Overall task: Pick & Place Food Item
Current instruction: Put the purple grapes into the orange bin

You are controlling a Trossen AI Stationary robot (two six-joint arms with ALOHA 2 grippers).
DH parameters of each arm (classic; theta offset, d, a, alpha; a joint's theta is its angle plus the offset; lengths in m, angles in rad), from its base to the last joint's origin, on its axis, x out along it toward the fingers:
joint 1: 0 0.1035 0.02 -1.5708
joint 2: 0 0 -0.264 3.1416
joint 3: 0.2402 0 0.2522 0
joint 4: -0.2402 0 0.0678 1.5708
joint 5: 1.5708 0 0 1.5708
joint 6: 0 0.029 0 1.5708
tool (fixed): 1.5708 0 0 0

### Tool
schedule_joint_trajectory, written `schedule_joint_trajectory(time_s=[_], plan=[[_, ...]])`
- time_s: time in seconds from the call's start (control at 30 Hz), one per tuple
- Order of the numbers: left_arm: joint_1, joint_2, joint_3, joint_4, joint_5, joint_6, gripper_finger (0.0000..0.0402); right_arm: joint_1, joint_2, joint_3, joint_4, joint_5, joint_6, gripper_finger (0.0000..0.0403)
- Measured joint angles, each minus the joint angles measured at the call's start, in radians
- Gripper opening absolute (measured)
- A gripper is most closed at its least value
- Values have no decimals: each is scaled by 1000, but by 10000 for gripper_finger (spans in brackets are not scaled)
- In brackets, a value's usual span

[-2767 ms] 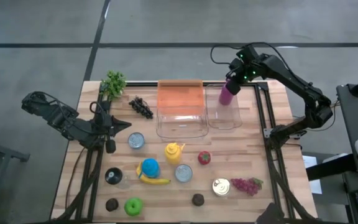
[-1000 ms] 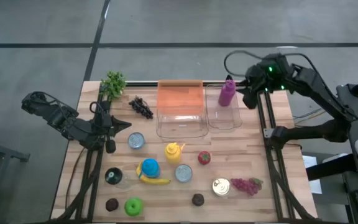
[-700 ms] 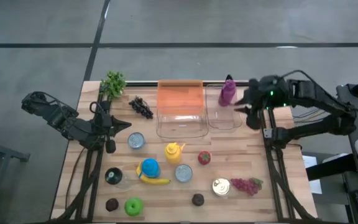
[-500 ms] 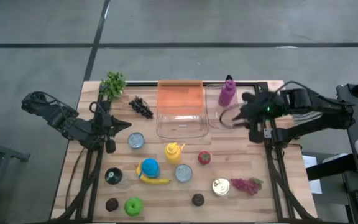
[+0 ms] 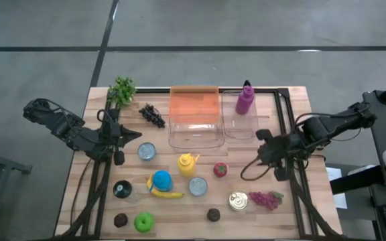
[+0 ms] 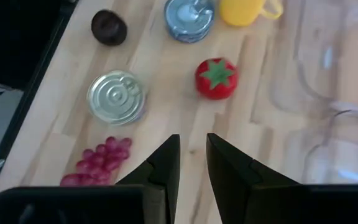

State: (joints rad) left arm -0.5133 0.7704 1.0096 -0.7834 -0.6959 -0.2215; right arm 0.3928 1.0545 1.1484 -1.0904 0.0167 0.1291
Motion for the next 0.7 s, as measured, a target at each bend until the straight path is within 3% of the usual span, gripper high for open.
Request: schedule_joint_trajectory(time_s=[0.13,0.37,0.7], plan=[[0,0,0,0,45,51,10,22,8,-39,31,-25,32,72],[0,0,0,0,46,54,10,27,10,-120,96,-138,44,72],[0,0,0,38,46,41,10,26,10,-228,113,-199,112,73]])
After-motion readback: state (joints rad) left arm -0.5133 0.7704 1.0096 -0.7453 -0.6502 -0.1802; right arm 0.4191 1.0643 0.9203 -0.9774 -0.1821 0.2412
